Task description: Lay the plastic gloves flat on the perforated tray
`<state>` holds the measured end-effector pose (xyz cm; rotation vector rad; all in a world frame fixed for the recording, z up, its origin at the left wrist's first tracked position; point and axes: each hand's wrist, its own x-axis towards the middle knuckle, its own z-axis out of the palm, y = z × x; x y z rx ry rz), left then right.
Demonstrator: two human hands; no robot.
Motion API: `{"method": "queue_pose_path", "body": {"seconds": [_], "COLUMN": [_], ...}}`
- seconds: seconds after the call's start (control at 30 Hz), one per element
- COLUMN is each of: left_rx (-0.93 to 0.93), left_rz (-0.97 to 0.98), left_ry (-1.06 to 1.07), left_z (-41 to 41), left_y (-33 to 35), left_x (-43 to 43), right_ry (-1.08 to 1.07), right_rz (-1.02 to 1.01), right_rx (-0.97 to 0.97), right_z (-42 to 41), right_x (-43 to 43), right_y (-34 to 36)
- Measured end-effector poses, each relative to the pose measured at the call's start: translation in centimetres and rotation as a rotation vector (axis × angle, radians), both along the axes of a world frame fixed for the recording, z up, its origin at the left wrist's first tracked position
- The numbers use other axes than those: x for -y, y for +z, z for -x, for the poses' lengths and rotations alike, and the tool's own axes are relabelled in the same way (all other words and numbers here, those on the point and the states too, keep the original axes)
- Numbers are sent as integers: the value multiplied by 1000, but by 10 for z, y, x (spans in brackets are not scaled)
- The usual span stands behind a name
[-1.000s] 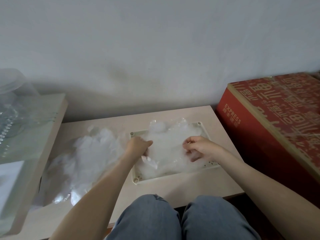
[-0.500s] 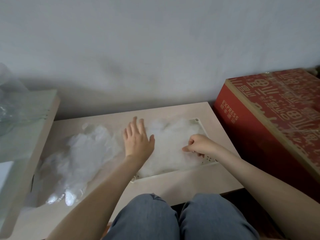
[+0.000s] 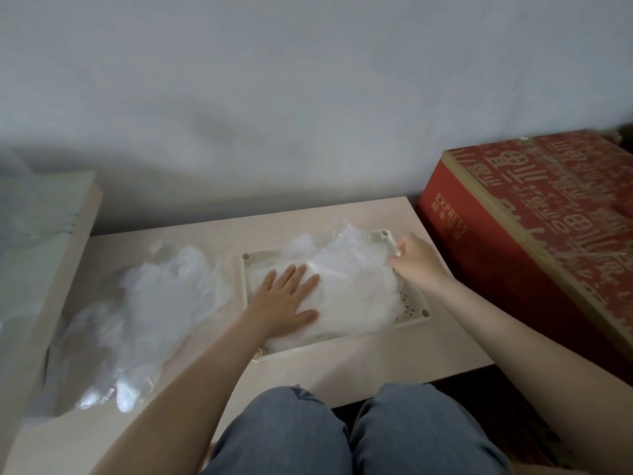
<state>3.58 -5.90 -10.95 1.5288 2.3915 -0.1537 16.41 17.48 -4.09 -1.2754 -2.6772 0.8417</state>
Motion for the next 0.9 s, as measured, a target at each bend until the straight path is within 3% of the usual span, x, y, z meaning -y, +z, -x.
{"method": "queue_pose_path", "body": {"seconds": [0.07, 0.13, 0.23, 0.33, 0.4, 0.47, 0.53, 0.57, 0.7, 0.8, 0.9], "left_rx": [4, 6, 12, 38, 46, -54, -244, -269, -205, -129, -171], "left_rz": [9, 17, 11, 1, -99, -352, -609, -616, -256, -151, -142], "left_ry": [13, 19, 27, 28, 33, 126, 320, 454, 875, 890, 852], "left_z": [-1, -3, -1, -1, -1, 1, 5, 9, 20, 24, 25], "left_y": [-1, -1, -2, 2, 10, 22, 29, 32, 31, 25, 26], "left_x": [0, -1, 1, 5, 9, 18, 30, 42, 90, 112, 125], "right_ry": [151, 410, 751, 739, 714, 707, 704, 706, 719, 740, 768], "right_rz": [-210, -290, -281, -177, -179, -203, -252, -279, -313, -290, -276], "right_rx": [-99, -98, 235, 481, 464, 393, 307, 265, 167, 125, 114], "right_z": [8, 14, 14, 5, 3, 7, 11, 16, 32, 44, 55], "right_x": [18, 39, 60, 60, 60, 64, 69, 74, 94, 110, 123], "right_y": [-1, -5, -24, -39, -41, -35, -27, -22, -3, 7, 12]}}
